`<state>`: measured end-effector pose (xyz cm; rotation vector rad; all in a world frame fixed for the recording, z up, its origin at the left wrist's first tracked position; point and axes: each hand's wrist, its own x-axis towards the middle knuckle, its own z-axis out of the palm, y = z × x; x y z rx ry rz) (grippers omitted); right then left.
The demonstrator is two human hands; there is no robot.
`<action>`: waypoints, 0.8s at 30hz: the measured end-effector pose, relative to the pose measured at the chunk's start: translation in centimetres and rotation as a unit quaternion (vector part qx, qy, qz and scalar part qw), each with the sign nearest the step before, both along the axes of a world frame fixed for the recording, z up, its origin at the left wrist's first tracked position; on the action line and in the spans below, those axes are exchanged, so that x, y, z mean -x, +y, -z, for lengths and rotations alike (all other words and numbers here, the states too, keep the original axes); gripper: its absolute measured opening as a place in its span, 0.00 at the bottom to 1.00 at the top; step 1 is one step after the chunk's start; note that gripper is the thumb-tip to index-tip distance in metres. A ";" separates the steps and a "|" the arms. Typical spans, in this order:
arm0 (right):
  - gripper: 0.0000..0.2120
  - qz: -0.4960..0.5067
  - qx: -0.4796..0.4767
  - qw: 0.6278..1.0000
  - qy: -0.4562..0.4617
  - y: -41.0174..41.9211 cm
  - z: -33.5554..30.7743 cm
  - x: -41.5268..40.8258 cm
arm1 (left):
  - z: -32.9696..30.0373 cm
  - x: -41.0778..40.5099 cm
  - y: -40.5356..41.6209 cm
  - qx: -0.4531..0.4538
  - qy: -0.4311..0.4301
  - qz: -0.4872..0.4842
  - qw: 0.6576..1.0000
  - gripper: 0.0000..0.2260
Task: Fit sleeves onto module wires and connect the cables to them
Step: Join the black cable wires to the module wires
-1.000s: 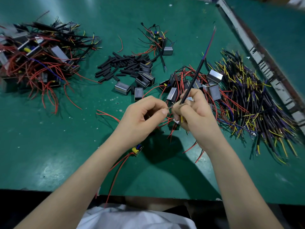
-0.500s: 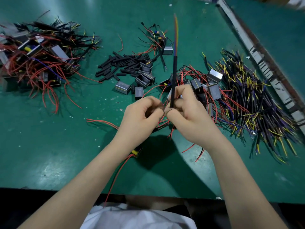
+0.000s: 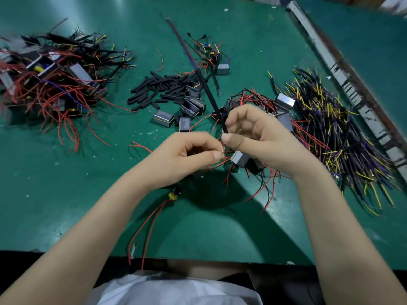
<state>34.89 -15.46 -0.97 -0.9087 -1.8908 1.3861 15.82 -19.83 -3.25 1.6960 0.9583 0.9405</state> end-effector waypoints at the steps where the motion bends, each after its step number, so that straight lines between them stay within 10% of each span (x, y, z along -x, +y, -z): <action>1: 0.11 0.012 0.033 0.999 0.041 -0.1 0.4 0.2 | 0.0 -0.1 -0.2 0.011 -0.024 0.001 1.000 0.04; 10: 0.13 0.006 0.174 0.964 0.201 -1.3 2.1 0.9 | 0.4 -0.4 -0.4 0.019 -0.154 -0.064 0.986 0.06; 24: 0.07 0.109 -0.022 0.993 0.030 -3.5 0.7 2.3 | 0.5 -1.5 -0.5 0.039 -0.157 -0.218 0.962 0.04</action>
